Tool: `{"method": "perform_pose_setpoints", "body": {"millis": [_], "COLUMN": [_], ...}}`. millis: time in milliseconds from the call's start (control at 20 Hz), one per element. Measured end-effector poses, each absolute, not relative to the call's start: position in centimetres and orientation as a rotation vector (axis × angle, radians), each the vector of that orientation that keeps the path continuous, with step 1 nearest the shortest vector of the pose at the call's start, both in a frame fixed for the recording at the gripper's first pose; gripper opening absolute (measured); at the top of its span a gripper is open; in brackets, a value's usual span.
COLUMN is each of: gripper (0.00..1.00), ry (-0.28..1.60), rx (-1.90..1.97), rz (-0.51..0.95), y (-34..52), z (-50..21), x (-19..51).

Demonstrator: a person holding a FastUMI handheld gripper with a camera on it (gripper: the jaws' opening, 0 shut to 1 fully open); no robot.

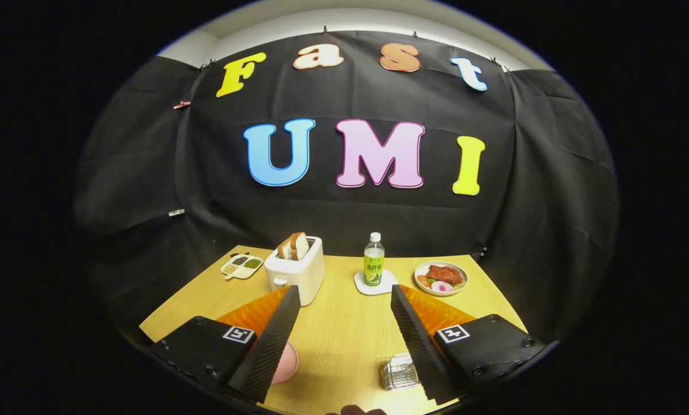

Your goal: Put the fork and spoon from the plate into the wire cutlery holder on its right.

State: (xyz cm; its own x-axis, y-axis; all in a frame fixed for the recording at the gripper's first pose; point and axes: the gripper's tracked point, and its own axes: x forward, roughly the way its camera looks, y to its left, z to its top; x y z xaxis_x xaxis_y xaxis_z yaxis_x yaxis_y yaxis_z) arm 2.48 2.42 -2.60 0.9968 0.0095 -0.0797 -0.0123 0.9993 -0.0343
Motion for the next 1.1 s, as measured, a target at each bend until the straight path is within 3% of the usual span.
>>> {"method": "perform_pose_setpoints", "body": {"millis": [500, 1100], "gripper": [0.99, 1.0], "ry": [0.403, 0.785], "rx": [-0.04, -0.201], "rz": [0.188, 0.289], "y": [10.7, 17.3], "z": [-12.8, -27.5], "x": [3.8, 4.1]}}
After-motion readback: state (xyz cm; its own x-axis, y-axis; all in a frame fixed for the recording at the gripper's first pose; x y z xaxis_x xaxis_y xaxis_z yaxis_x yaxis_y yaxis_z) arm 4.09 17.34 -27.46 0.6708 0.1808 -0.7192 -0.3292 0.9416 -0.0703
